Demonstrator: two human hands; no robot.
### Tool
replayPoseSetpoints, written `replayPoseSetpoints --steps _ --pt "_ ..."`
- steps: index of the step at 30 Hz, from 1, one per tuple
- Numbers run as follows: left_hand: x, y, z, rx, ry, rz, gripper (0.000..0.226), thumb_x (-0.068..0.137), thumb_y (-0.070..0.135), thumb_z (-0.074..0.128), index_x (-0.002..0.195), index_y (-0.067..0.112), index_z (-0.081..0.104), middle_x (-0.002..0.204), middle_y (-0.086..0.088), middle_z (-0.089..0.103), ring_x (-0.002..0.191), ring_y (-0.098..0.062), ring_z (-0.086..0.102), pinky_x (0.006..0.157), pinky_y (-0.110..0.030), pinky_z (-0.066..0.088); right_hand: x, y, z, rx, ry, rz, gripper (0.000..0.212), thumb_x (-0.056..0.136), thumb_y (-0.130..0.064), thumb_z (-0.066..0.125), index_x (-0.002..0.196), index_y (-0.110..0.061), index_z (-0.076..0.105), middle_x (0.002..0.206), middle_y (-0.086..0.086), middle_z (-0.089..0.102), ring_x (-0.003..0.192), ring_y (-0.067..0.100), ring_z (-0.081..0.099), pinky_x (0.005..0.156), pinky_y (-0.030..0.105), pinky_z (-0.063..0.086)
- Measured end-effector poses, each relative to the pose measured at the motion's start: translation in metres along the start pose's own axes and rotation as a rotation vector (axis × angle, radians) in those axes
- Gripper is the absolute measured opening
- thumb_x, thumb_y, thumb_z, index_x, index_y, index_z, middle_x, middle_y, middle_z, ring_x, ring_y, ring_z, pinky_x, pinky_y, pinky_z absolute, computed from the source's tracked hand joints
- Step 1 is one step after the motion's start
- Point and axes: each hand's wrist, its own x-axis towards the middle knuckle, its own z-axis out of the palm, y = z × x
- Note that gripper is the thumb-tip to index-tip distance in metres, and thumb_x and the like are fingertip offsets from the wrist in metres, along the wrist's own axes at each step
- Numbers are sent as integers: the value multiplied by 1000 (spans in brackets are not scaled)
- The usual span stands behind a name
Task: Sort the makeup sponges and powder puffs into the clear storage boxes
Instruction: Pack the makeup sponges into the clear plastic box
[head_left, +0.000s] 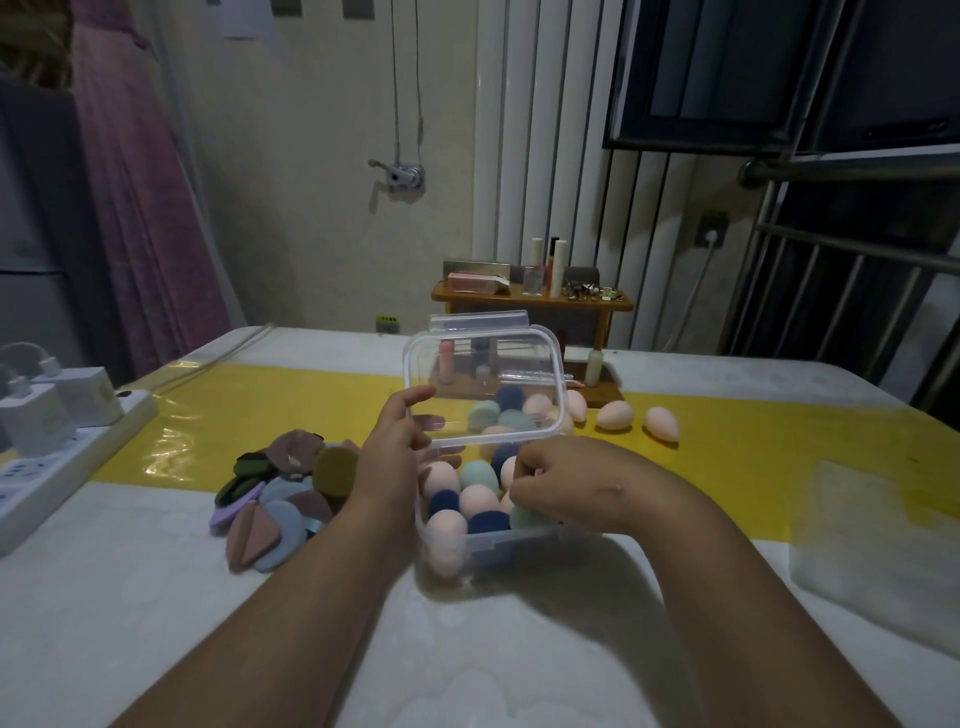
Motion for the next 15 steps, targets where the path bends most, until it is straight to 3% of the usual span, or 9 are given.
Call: replayPoseSetpoints --steps 3,5,9,12,15 --pt "0 1 0 9 2 4 55 83 0 32 102 37 67 115 -14 56 106 -43 60 81 -46 58 3 2 -2 10 20 25 10 95 -24 52 95 -27 61 95 0 60 83 15 56 70 29 56" --pt "1 1 0 23 4 15 53 86 0 32 106 35 66 114 -13 56 105 -41 61 80 -45 58 4 5 -2 -10 26 29 11 93 -20 57 100 -25 64 103 3 64 89 18 59 73 28 55" --pt "2 1 0 57 8 19 54 86 -2 32 111 33 64 115 -13 56 106 -39 60 83 -46 58 9 7 3 -41 48 54 16 86 -15 71 93 -28 64 100 1 67 90 20 62 67 26 53" --pt "0 0 0 51 8 3 55 84 -1 31 110 34 65 116 -13 56 106 -40 61 88 -52 57 12 6 8 -94 91 78 17 85 -14 72 95 -26 65 97 3 67 88 21 61 73 32 55" --pt "0 1 0 49 6 0 54 85 0 31 108 35 65 115 -12 57 106 -39 61 88 -51 57 13 4 11 -124 109 67 13 85 -16 71 91 -25 64 94 3 67 87 22 62 68 30 52"
